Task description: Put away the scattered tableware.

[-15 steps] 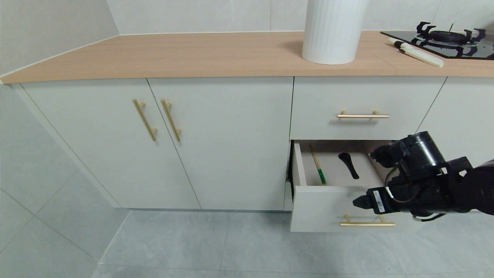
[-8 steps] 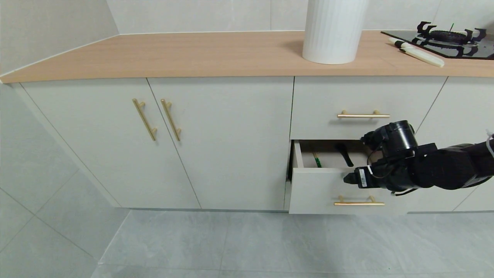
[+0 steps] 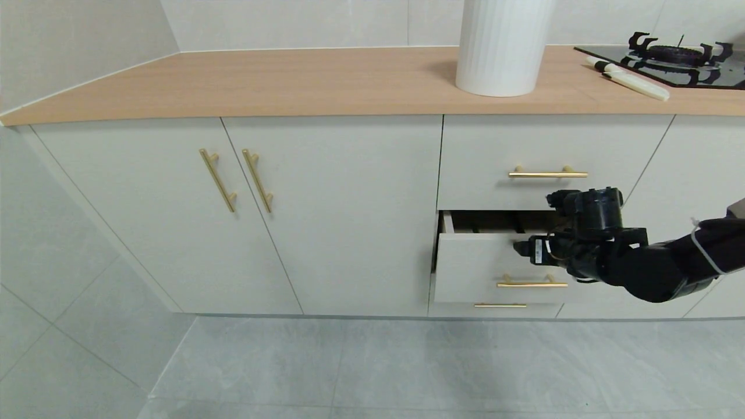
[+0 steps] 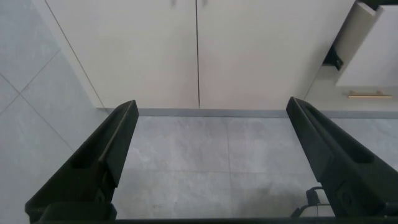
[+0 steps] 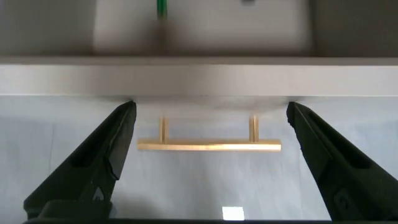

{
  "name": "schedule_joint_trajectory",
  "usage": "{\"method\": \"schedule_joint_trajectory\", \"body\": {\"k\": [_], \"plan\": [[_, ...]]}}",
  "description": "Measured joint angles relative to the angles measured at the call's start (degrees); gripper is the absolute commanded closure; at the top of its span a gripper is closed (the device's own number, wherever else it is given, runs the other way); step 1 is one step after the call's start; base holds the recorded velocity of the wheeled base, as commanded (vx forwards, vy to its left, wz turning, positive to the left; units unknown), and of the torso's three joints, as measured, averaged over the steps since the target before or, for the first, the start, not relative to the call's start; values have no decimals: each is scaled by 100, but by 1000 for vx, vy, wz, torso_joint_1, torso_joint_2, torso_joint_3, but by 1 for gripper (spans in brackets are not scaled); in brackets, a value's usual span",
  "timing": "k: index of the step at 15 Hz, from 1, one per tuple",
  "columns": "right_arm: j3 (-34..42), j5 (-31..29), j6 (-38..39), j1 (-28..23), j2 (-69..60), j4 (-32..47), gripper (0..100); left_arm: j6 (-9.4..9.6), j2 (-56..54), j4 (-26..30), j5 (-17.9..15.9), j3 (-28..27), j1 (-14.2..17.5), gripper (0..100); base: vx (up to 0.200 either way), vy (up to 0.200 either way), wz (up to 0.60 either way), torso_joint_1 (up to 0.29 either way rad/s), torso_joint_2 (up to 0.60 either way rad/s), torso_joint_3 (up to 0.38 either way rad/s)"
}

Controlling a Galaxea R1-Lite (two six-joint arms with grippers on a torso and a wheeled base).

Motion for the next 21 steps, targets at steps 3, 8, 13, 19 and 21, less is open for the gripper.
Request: {"method": "schedule_joint_trajectory", "body": {"k": [3, 8, 13, 19, 21], "plan": [[215, -62, -44, -48, 394, -1257, 0, 0, 0, 0, 2, 0, 2, 0, 0, 0, 0, 0, 0, 0], [201, -68, -35, -155, 784, -1552, 0, 0, 0, 0, 2, 0, -5, 0, 0, 0, 0, 0, 0, 0], [26, -244, -20, -245, 981, -1976, 0, 0, 0, 0, 2, 0, -2, 0, 0, 0, 0, 0, 0, 0], [-247, -375, -4, -422, 1114, -2200, 0, 0, 0, 0, 2, 0, -2, 0, 0, 0, 0, 0, 0, 0], [-367, -482, 46, -490, 1169, -2206, 0, 0, 0, 0, 2, 0, 0, 0, 0, 0, 0, 0, 0, 0]]}}
